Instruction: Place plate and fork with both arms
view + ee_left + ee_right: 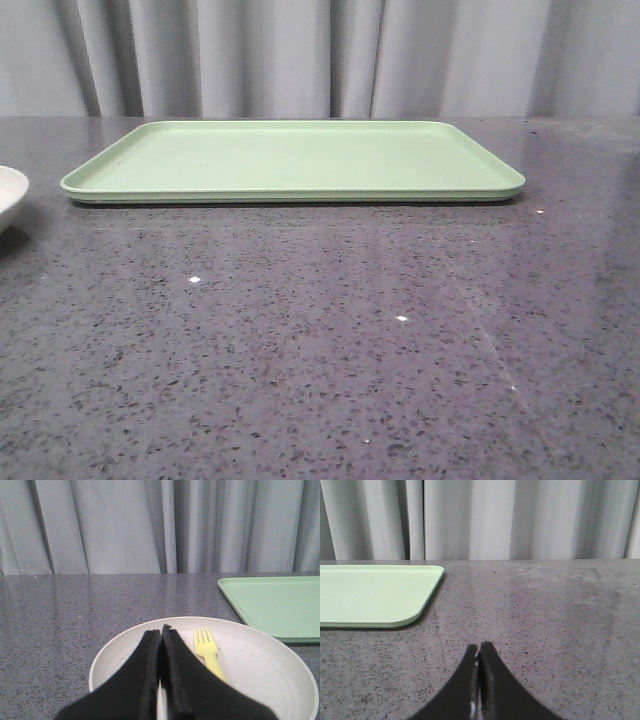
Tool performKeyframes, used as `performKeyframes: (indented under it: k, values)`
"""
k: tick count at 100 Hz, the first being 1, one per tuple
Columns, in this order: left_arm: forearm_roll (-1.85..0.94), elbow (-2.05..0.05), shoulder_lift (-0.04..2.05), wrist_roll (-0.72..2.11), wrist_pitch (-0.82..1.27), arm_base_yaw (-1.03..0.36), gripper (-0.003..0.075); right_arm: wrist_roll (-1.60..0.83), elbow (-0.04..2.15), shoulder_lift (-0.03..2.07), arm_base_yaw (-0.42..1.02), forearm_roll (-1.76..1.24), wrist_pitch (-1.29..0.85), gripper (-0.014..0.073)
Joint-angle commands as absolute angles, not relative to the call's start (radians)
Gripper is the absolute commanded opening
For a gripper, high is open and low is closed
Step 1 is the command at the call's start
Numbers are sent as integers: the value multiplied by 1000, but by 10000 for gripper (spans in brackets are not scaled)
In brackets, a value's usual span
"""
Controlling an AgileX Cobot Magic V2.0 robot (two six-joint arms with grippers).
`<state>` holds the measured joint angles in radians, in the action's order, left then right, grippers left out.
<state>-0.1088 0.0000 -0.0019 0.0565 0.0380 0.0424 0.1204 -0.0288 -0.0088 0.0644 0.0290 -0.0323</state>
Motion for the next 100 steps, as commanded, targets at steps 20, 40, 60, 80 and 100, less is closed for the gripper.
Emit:
performKeyframes:
  k: [20,40,60,80,100]
  values:
    - [-114,12,-36,47,-40,45,-20,119,-22,-35,58,37,53,-67]
    - [-114,12,-36,47,-40,45,-20,119,-22,-35,58,37,53,-67]
    - [-114,12,-36,47,-65,45,-20,119,-22,-35,58,37,53,-67]
    - [-114,12,-36,47,-104,45,-20,119,-22,-35,58,37,60,-67]
    - [-156,-25,-34,47,-104,45,-20,119,-18,-35,58,36,110,-67]
